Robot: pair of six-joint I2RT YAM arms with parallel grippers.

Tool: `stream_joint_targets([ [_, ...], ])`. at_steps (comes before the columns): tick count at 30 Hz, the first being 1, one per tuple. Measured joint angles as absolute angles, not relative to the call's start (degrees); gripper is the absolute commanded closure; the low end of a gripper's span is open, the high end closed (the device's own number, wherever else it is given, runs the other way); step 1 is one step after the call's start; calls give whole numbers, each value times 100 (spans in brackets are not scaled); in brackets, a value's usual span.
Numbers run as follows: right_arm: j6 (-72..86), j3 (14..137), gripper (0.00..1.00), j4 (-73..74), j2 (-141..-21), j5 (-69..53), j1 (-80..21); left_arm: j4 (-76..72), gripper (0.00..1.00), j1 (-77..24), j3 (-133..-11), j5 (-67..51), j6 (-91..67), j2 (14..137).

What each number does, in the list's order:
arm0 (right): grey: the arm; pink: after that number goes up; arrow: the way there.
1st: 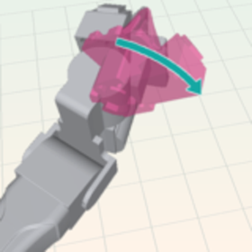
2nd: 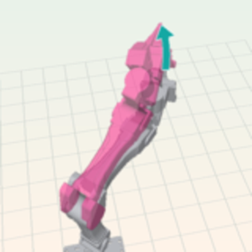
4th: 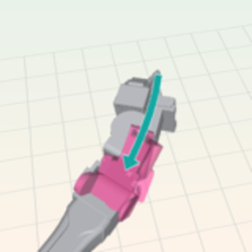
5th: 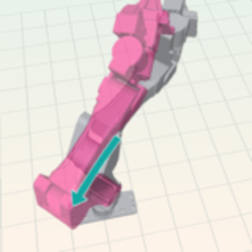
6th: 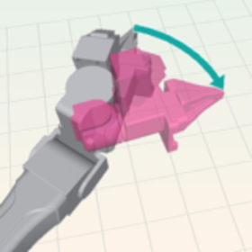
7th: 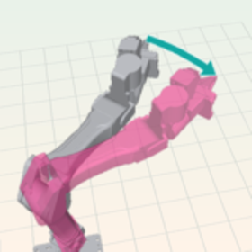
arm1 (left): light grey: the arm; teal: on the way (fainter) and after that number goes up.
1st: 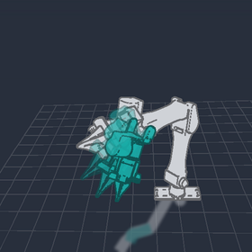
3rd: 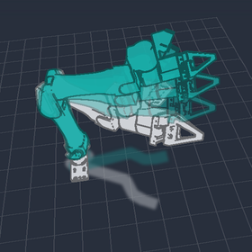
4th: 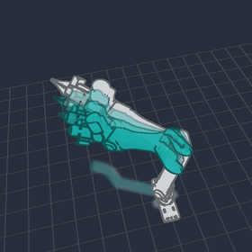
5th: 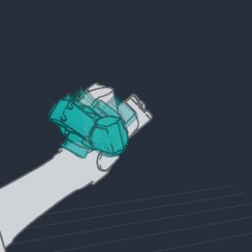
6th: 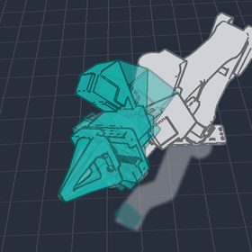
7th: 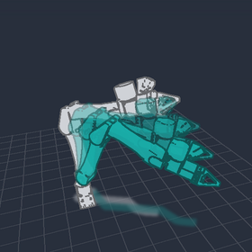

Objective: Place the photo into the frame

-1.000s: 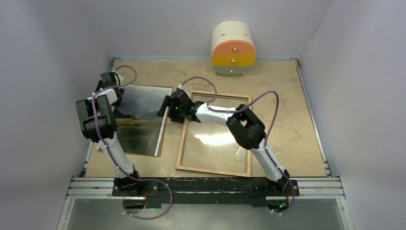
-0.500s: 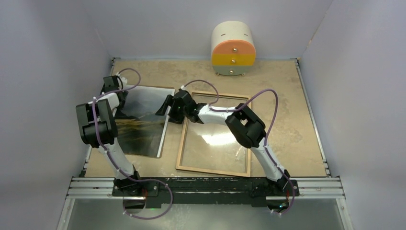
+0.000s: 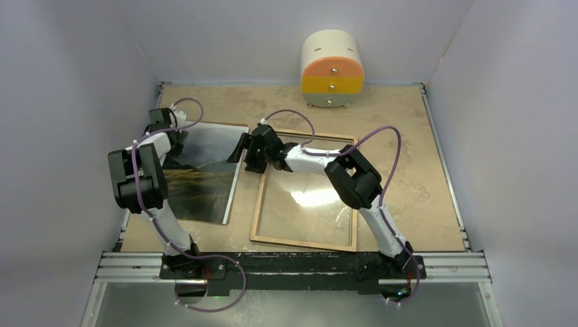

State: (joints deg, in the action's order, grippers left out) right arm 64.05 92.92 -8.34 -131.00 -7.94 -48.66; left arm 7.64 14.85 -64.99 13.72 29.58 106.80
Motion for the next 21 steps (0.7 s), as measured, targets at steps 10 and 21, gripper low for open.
stream_joint_targets([
  [10,6178,9922,29,-687,-13498,-622,-4683,950,31,1485,-6591,1234,2976,10742],
  [21,5959,10401,41,-692,-13826,-342,-4696,1031,36,1358,-6700,1267,3317,10877],
])
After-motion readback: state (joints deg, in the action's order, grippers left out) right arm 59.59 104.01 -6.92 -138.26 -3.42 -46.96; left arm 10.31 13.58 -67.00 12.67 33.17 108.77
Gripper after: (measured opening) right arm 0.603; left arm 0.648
